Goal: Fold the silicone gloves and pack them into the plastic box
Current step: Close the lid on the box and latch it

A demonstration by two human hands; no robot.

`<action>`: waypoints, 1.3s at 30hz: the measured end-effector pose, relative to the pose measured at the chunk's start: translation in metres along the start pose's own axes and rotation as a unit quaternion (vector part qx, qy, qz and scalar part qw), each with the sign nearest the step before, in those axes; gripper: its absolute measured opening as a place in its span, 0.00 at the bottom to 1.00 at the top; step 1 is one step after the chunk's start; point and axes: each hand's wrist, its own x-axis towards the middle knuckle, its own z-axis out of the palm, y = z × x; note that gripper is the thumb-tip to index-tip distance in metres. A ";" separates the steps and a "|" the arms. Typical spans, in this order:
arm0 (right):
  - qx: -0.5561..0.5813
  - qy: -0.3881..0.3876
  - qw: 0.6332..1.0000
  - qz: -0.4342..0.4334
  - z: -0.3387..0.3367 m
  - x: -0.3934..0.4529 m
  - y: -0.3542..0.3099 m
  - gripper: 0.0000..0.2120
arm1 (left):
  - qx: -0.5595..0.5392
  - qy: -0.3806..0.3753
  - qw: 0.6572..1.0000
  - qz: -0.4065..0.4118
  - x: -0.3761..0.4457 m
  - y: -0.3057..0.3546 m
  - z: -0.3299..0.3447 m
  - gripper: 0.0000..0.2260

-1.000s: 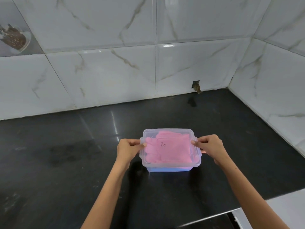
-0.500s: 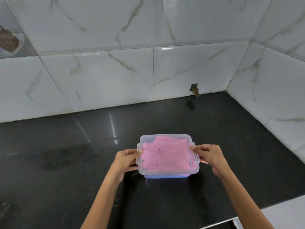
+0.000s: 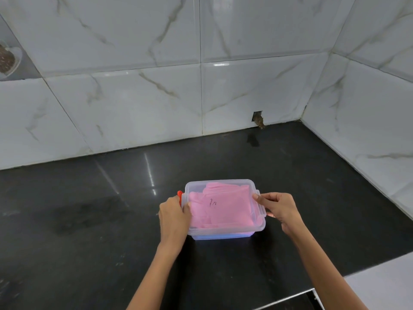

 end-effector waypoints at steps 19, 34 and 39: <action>0.031 -0.083 0.989 0.122 -0.010 -0.022 0.018 0.21 | 0.096 0.035 0.994 0.044 -0.015 0.012 0.008 0.16; -0.355 0.186 0.907 -0.132 0.023 -0.038 0.013 0.16 | 0.127 -0.040 0.989 0.064 -0.018 0.001 0.009 0.19; -0.416 0.186 0.876 -0.159 0.032 -0.045 0.023 0.14 | 0.054 -0.097 0.985 0.129 -0.029 -0.020 0.004 0.24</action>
